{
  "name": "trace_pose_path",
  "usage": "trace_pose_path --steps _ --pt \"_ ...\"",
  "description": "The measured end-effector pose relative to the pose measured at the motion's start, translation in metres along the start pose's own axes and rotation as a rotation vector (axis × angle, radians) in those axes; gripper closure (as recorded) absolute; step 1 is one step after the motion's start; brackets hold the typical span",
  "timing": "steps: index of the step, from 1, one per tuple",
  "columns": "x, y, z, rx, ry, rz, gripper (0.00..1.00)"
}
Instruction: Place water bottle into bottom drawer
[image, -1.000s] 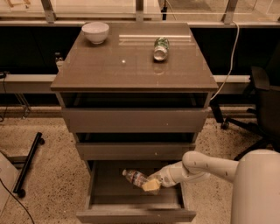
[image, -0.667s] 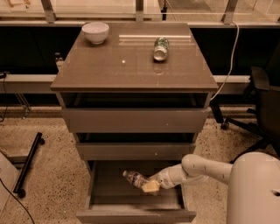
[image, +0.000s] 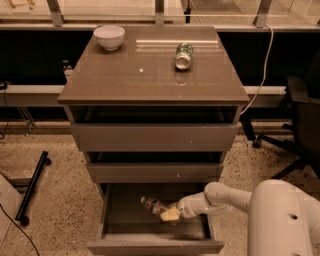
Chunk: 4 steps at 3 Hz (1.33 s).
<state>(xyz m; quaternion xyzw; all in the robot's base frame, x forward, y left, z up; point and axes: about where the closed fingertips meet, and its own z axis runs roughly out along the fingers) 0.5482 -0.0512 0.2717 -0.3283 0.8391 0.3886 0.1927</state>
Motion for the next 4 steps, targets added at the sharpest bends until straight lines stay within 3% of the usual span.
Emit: trace_pose_path --steps 2,3,4 --pt "0.033 -0.040 0.036 0.075 0.016 0.120 0.73" --pt "0.052 -0.062 0.053 0.142 0.056 0.184 0.42" --pt "0.063 -0.073 0.060 0.175 0.079 0.221 0.19"
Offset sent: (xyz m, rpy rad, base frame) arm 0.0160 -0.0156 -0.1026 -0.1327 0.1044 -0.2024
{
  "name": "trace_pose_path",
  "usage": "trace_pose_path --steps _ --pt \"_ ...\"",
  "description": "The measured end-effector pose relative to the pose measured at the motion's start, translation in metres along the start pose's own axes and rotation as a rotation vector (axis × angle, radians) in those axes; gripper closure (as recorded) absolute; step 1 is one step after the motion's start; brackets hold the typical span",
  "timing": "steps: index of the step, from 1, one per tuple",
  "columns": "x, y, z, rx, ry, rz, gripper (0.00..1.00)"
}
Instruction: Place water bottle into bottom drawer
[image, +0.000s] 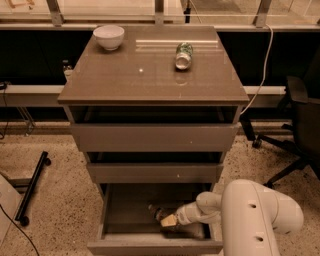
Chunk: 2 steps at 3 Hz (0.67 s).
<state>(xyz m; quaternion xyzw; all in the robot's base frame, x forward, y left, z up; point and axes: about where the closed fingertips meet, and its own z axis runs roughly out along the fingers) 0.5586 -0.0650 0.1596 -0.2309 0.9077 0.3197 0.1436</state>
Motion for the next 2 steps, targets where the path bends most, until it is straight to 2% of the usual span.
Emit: trace_pose_path --steps 1,2 --pt "0.0006 0.0019 0.0013 -0.004 0.001 -0.001 0.00" --pt "0.0007 0.0020 0.0015 -0.005 0.001 -0.001 0.00"
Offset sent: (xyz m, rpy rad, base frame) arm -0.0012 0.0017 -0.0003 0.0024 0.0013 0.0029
